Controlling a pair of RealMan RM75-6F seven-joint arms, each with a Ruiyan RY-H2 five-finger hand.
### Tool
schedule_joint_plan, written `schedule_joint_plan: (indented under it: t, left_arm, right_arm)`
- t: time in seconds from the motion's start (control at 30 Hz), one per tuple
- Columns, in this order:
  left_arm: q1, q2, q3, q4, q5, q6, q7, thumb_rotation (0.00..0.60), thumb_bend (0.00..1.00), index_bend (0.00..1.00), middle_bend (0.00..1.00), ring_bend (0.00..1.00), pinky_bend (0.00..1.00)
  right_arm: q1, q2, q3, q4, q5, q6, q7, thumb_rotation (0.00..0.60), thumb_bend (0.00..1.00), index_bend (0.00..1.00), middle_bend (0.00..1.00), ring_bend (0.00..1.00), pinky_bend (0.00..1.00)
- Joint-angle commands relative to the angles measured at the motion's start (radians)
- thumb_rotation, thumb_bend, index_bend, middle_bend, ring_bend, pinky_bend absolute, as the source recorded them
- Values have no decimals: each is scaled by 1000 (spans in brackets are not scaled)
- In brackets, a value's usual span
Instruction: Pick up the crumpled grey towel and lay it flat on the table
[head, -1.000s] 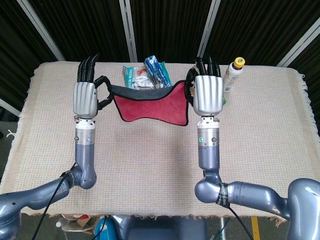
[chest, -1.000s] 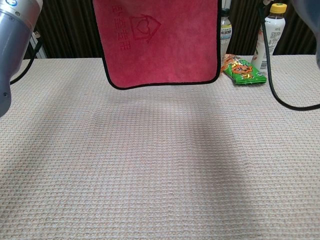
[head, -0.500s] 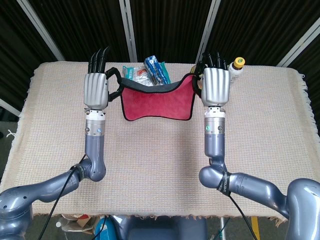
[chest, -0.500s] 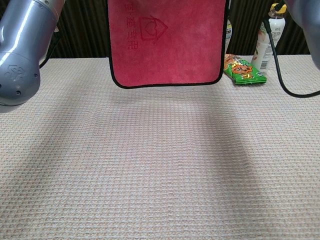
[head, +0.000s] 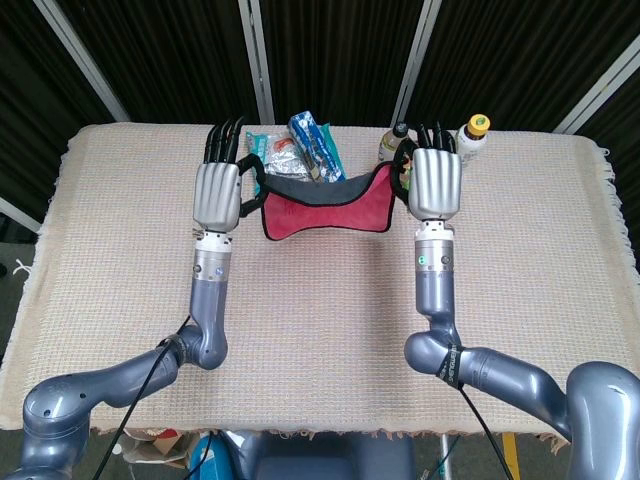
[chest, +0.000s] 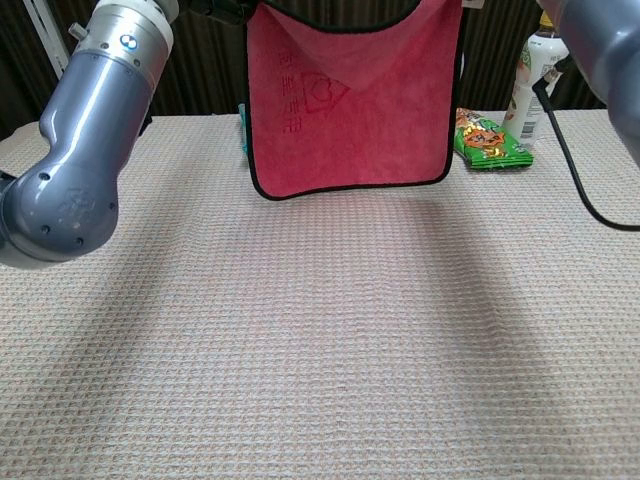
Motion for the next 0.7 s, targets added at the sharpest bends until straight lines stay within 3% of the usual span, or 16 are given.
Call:
schedule_joint_plan:
  t: [0.03,0.4,0.7]
  left_arm:
    - [50,-4,50,-52,28,51,-4,600,467,608,45,0,13]
    - [234,16,226,-215,82,158,2,600,467,609,45,0,13]
    - [334,28,309,-306,119,210,-22,600,467,609,45,0,13]
  right_arm:
    - [-34,2,-48,-61,-38,33,-9,600,569,721,270,131,216]
    - [-130,3,-184,-248,-112,134,-101,600,570,726,271,130,217]
    - [-202,-4,-274,-334,-156,188,-152,600,569,726,271,130,220]
